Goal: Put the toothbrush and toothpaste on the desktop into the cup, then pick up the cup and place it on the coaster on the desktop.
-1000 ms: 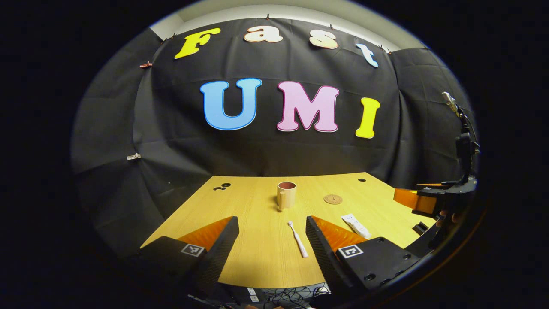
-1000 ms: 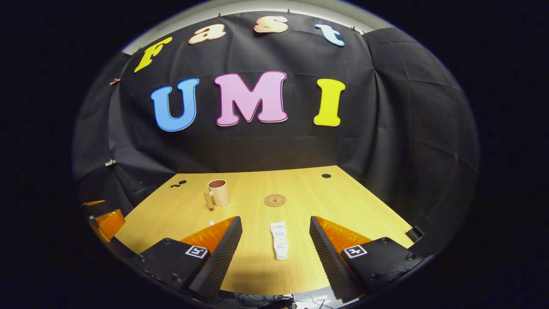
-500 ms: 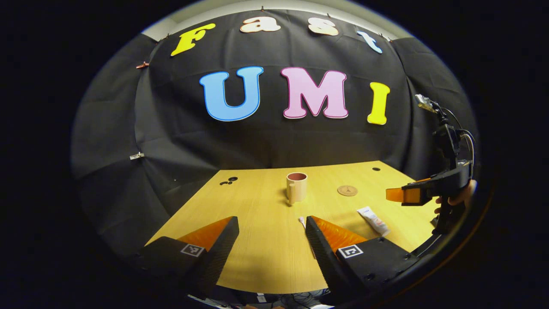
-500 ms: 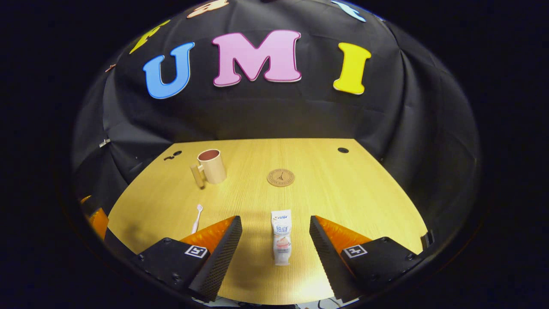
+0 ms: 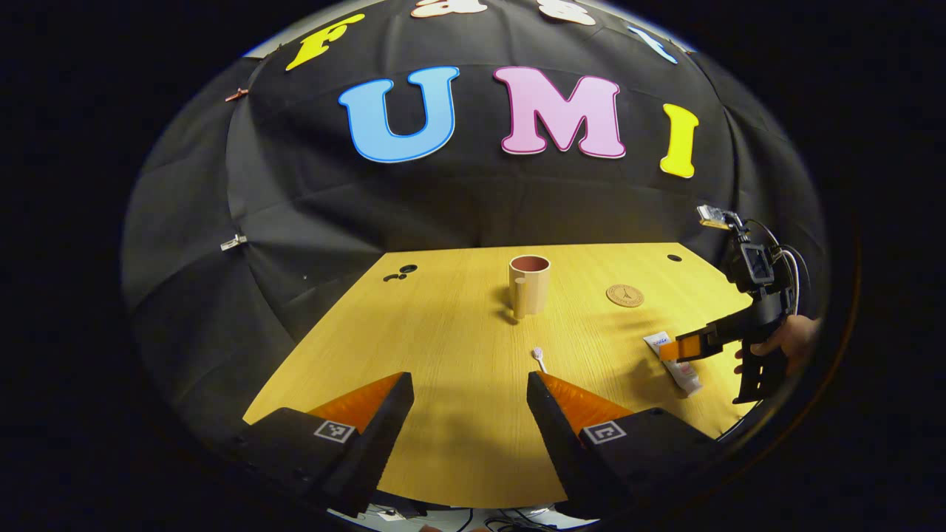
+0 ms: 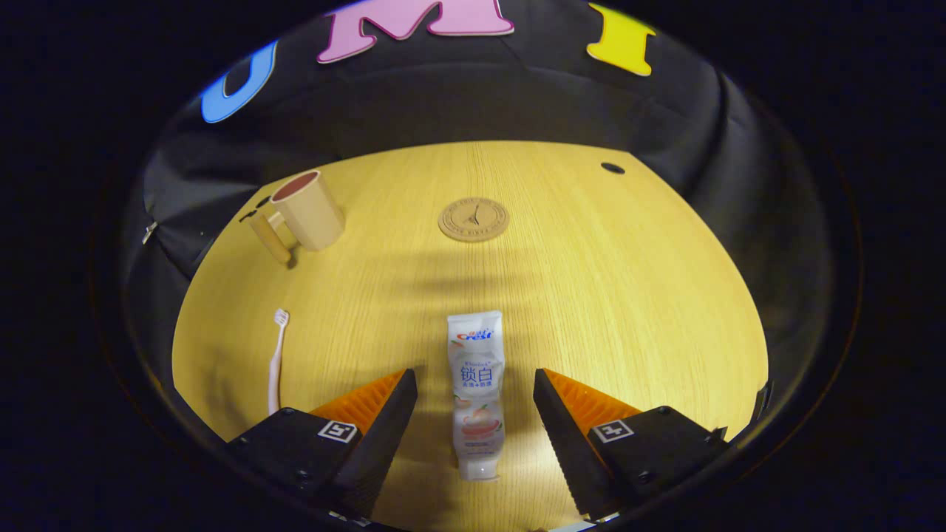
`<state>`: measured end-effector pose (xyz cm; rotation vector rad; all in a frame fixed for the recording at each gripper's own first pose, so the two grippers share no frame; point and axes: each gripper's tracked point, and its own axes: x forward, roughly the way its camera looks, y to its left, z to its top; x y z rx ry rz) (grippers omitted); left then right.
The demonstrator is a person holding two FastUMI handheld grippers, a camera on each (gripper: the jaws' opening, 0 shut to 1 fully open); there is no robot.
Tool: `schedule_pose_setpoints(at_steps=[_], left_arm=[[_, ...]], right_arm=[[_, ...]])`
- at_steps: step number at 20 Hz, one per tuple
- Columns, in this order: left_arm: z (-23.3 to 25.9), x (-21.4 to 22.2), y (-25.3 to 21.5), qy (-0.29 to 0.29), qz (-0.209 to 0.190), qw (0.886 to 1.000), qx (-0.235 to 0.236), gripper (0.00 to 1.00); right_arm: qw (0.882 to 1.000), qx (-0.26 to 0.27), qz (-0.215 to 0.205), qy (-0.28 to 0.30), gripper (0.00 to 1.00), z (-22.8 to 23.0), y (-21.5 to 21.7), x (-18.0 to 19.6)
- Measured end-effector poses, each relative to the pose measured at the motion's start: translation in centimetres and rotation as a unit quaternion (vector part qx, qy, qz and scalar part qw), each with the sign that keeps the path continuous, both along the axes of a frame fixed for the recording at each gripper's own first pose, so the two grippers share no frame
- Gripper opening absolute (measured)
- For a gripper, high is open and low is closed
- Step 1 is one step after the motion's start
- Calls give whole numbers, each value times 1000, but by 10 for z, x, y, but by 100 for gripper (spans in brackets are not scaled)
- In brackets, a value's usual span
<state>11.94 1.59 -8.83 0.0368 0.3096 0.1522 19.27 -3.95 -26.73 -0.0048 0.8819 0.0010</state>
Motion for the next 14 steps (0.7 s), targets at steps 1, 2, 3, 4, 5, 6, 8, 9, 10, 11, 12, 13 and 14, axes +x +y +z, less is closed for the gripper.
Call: schedule_pose_setpoints(at_steps=[1, 2, 3, 4, 5, 6, 8, 9, 10, 11, 12, 13, 14], left_arm=[[0, 2, -2, 3, 1, 1000, -3, 96], [0, 5, -4, 6, 3, 1000, -5, 96], [1, 9, -6, 8, 4, 1000, -8, 96], [0, 12, -9, 10, 5, 1000, -12, 96], [1, 16, -11, 11, 5, 1000, -17, 96], [0, 20, -14, 13, 6, 1000, -22, 96], [3, 23, -19, 15, 6, 999, -31, 96], [4, 22, -20, 16, 6, 999, -33, 96], [1, 20, -18, 19, 7, 999, -34, 96], [0, 19, -18, 21, 7, 999, -35, 96], [-1, 18, -17, 22, 8, 999, -36, 96], [-1, 16, -15, 20, 11, 999, -39, 96], [1, 14, -13, 17, 14, 999, -43, 96]], right_arm=[[1000, -2, -1, 8, 98, -4, -2, 1], [1000, -4, 0, 13, 98, -7, -3, 2], [1000, -4, 3, 18, 98, -9, -2, 3], [1000, -3, 6, 26, 99, -12, 0, 3], [999, -2, 7, 35, 99, -16, 2, 2], [999, -3, 8, 46, 99, -19, 2, 0], [999, -7, 10, 44, 100, -20, 2, 4], [999, -9, 7, 46, 98, -19, 1, 4], [999, -17, 2, 51, 96, -22, -3, 4], [999, -18, 0, 51, 93, -21, -5, 6], [998, -16, -7, 60, 81, -23, -5, 4], [997, -18, -5, 73, 77, -24, -5, 2], [996, -22, 7, 84, 77, -24, -4, 1]])
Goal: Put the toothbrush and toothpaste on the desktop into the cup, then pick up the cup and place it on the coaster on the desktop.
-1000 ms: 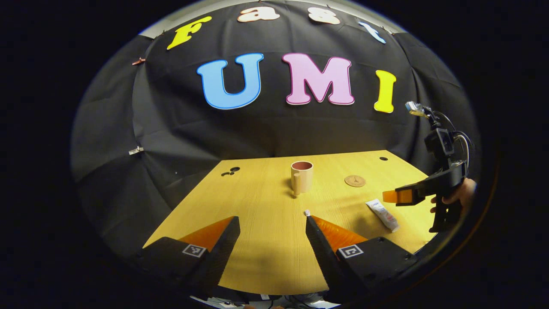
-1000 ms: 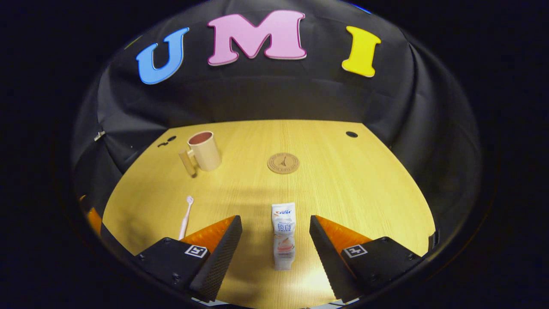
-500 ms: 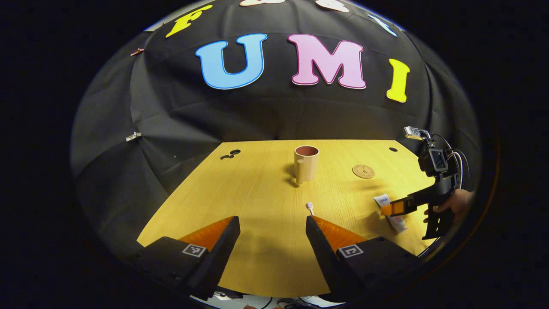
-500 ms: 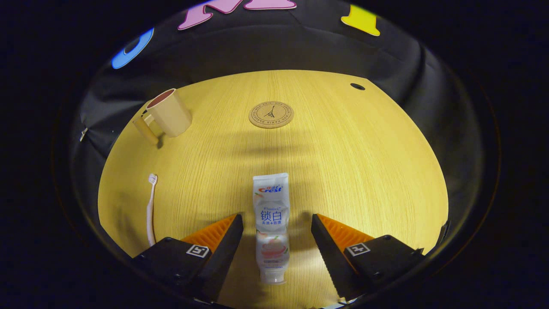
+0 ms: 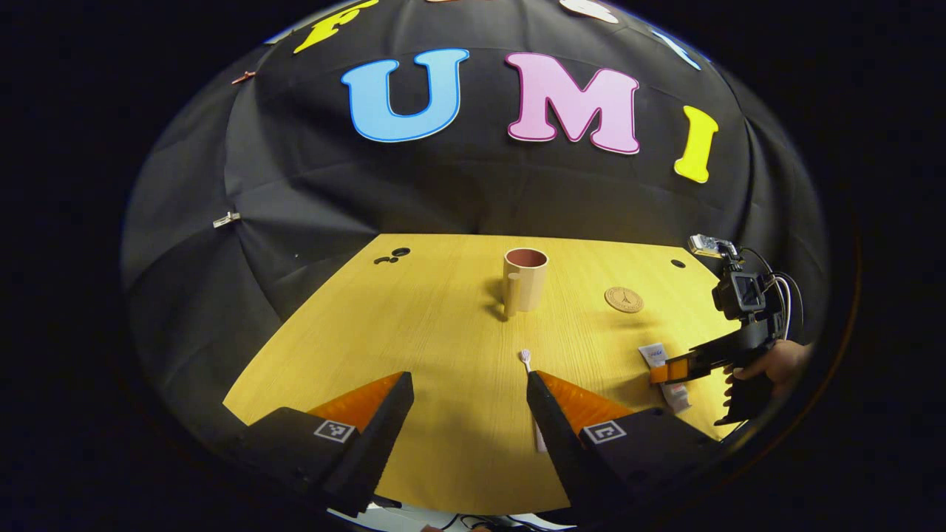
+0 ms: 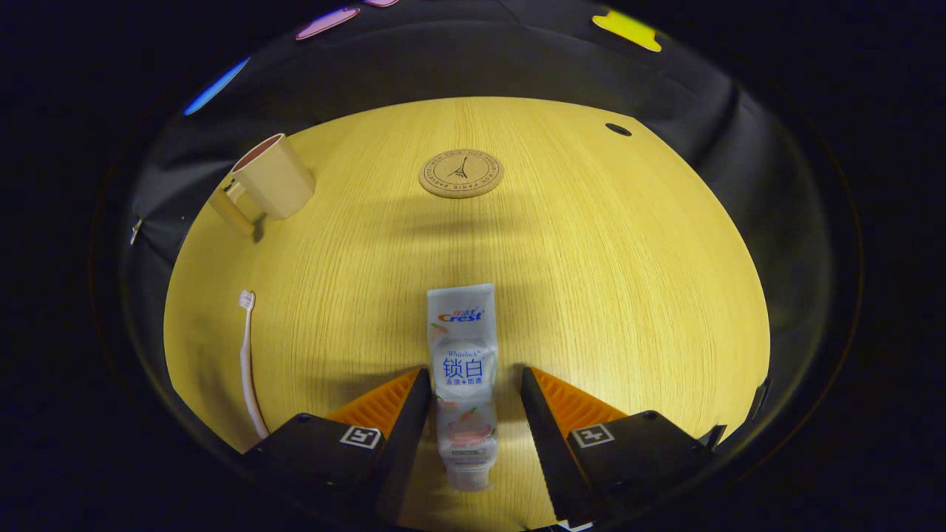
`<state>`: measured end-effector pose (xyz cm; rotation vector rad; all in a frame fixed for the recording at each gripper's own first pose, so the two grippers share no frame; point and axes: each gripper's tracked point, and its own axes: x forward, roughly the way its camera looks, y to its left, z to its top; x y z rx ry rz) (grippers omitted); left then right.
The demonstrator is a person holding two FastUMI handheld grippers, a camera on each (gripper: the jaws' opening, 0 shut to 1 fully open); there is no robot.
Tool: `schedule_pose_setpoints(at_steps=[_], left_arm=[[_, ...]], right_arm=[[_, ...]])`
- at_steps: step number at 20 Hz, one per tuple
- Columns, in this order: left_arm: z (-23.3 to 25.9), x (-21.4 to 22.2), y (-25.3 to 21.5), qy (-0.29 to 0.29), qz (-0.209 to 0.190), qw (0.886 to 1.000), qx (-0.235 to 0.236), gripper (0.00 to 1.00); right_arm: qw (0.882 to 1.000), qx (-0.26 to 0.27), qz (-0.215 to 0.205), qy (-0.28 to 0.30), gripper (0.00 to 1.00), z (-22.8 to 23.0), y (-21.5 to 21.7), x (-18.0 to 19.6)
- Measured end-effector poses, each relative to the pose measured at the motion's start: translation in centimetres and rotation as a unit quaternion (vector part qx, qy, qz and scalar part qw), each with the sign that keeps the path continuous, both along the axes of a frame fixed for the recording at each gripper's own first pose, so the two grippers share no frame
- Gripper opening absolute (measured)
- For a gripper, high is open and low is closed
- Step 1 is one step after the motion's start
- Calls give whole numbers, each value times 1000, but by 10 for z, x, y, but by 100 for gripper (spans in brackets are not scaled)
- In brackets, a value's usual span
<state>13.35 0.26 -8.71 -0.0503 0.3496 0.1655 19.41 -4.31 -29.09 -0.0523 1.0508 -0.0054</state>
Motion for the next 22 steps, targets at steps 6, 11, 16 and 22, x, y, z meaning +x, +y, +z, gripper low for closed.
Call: schedule_pose_setpoints(at_steps=[6, 11, 16, 22], left_arm=[[5, -8, 3, -11, 8, 1000, -8, 96], [4, -10, 6, -13, 19, 1000, -7, 96], [-6, 8, 2, -4, 6, 1000, -9, 96], [-56, 42, -22, 83, -29, 995, -52, 96]], right_arm=[[1000, -6, 24, 8, 49, 0, 9, 2], [998, -2, 58, 2, 36, 3, 11, 1], [998, 15, 65, 9, 29, 6, 9, -4], [996, 36, 78, -30, 28, 39, 9, 3]])
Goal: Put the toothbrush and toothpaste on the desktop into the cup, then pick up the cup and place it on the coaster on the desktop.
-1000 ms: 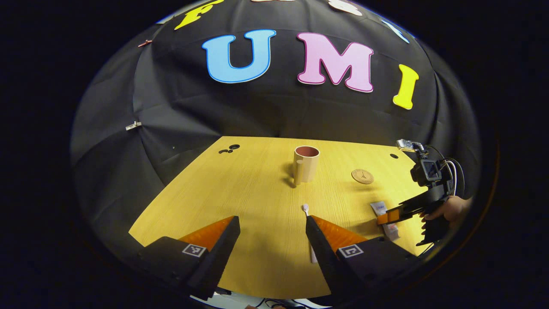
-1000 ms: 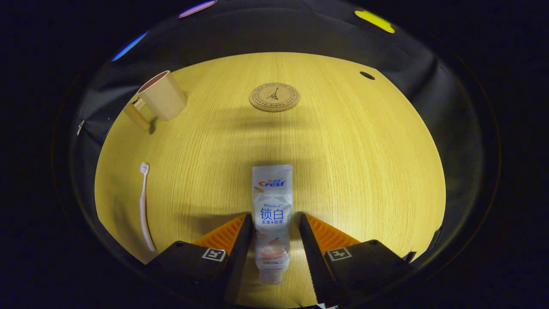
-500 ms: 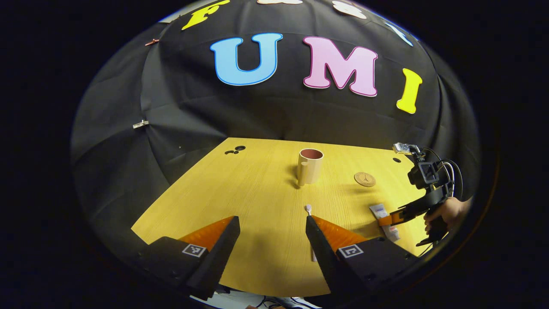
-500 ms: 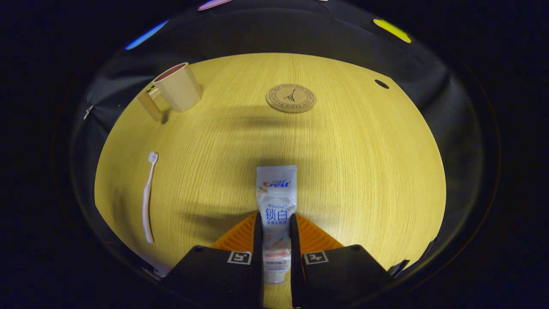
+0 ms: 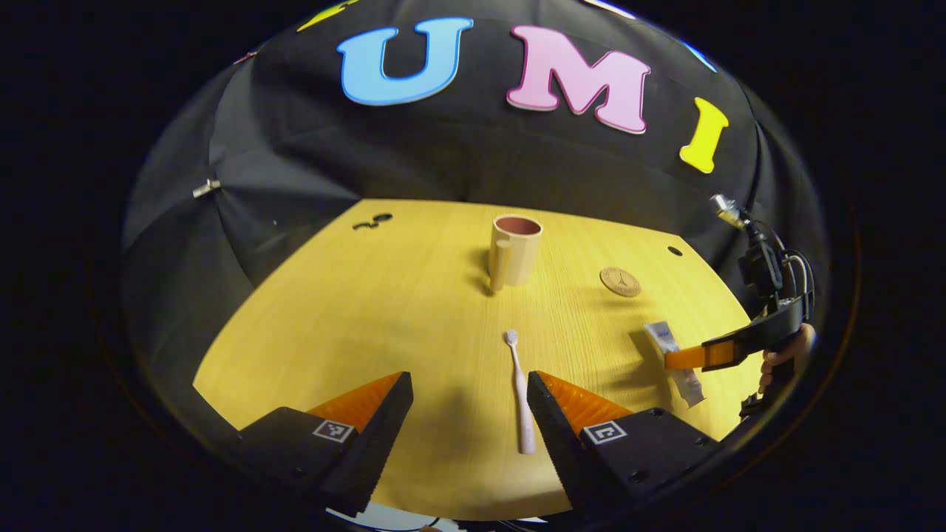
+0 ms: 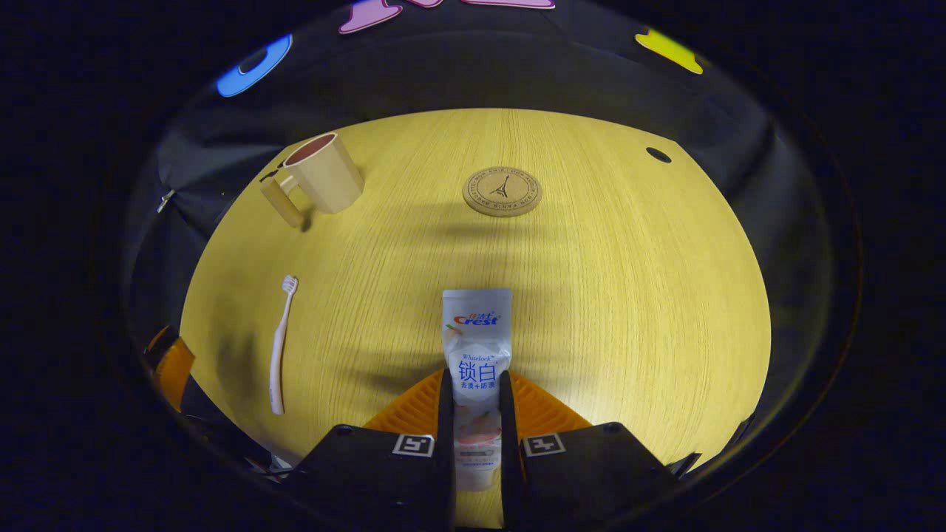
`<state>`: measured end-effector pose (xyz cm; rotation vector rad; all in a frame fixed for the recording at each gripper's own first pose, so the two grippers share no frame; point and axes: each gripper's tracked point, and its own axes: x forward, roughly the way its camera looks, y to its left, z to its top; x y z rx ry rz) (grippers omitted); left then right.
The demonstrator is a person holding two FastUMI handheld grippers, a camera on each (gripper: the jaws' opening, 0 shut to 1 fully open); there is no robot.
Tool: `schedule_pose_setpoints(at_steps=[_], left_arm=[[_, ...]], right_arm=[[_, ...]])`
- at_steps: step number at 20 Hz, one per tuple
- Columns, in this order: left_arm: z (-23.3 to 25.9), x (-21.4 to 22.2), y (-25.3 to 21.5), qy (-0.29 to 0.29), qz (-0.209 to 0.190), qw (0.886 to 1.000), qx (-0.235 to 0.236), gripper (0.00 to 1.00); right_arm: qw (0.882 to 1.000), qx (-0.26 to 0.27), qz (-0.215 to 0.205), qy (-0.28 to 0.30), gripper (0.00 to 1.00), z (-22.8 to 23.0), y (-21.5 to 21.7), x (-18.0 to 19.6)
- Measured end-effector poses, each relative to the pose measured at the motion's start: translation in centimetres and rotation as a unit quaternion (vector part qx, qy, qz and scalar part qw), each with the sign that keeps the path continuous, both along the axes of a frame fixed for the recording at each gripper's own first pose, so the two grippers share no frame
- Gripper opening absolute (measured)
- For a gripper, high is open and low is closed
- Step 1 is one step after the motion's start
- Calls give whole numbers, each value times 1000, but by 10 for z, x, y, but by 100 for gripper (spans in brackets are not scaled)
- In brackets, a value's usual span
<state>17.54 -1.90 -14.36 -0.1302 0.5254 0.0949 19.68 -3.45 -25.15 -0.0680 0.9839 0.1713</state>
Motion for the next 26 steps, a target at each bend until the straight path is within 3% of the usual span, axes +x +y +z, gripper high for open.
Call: schedule_pose_setpoints(at_steps=[4, 11, 16, 18, 20, 21, 22, 23, 24, 26], left_arm=[[-25, 22, -22, 57, -10, 998, -31, 98], [-57, 48, -38, 133, -35, 990, 11, 96], [-80, 45, -39, 201, -29, 979, 11, 87], [-85, 50, -41, 204, -30, 978, 18, 83], [-84, 52, -46, 211, -38, 977, 21, 77], [-84, 54, -50, 216, -46, 975, 24, 65], [-83, 54, -54, 222, -55, 973, 29, 59], [-83, 55, -57, 228, -64, 971, 35, 45], [-83, 56, -60, 231, -77, 969, 37, 44], [-84, 57, -62, 228, -88, 969, 40, 14]], right_arm=[[999, 24, -4, -21, 28, 21, -1, 5], [998, 44, 3, -43, 28, 39, -4, 7], [997, 57, 21, -54, 28, 42, 1, 15], [996, 64, 25, -50, 28, 39, 1, 17], [996, 68, 28, -54, 28, 40, 0, 21], [996, 68, 27, -55, 28, 41, -2, 23], [996, 69, 24, -57, 28, 41, -2, 24], [995, 73, 22, -60, 22, 44, -1, 25], [995, 76, 20, -63, 28, 46, 1, 26], [995, 71, 19, -72, 28, 51, 0, 29]])
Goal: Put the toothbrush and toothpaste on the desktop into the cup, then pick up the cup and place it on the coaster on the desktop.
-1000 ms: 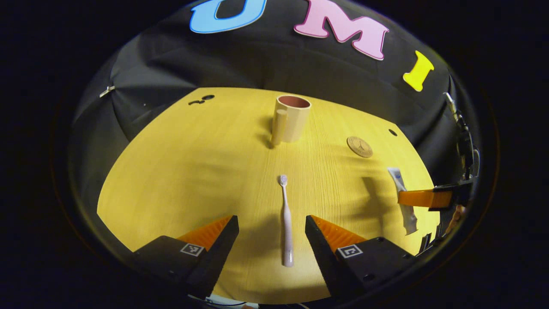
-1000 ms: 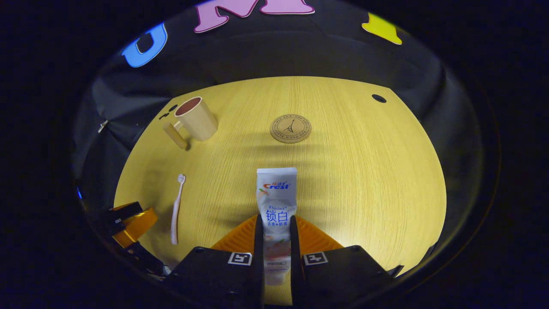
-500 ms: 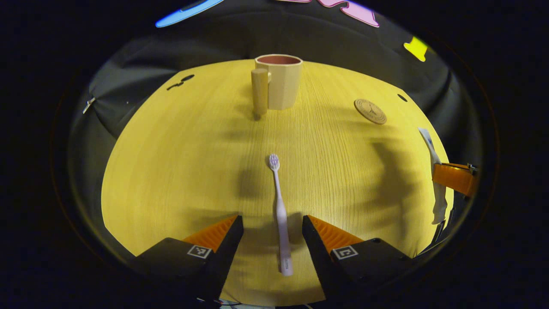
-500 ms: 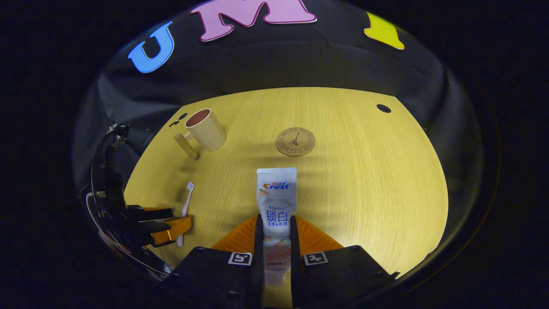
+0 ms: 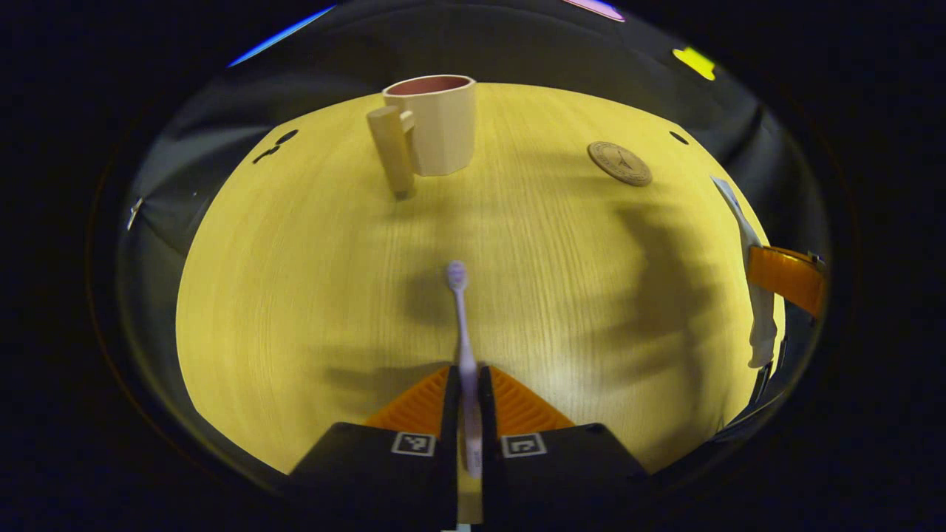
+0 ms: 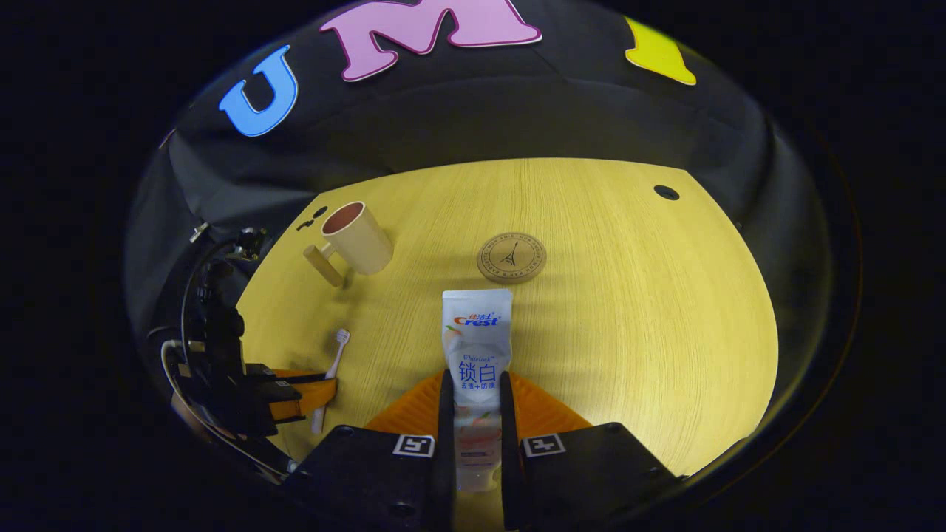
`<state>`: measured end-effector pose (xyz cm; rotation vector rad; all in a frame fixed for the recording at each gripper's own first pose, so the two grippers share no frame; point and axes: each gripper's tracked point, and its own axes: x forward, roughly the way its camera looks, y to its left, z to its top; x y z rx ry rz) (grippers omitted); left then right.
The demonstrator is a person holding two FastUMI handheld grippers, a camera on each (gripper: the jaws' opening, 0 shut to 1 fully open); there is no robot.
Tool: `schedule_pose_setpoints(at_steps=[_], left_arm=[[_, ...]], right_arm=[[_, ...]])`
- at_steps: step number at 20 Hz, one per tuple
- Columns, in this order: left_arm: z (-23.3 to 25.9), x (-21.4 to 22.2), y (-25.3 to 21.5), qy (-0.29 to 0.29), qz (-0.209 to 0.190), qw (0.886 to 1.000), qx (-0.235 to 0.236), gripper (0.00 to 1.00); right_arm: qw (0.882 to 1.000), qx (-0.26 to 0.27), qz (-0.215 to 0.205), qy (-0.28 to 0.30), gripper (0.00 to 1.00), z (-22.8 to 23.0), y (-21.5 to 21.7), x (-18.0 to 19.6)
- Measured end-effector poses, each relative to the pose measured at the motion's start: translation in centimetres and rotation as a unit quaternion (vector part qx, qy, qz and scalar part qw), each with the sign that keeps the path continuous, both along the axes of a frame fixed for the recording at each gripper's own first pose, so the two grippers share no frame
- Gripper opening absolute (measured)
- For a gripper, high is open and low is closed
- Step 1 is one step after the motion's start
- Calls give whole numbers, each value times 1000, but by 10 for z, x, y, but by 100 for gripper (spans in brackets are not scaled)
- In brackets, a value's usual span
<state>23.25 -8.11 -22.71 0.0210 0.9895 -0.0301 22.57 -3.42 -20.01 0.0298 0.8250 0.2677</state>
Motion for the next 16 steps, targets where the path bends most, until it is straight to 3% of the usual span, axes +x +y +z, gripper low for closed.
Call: schedule_pose_setpoints(at_steps=[6, 10, 16], left_arm=[[3, 1, 0, -30, -10, 999, 0, 6], [29, -8, 14, -111, 24, 994, -2, 6], [57, -36, 61, -171, 104, 980, -20, 6]], right_arm=[[999, -3, 11, -32, 28, 22, 16, 16], [997, -6, 35, -73, 28, 51, 37, 38], [990, 9, 61, -129, 28, 87, 83, 81]])
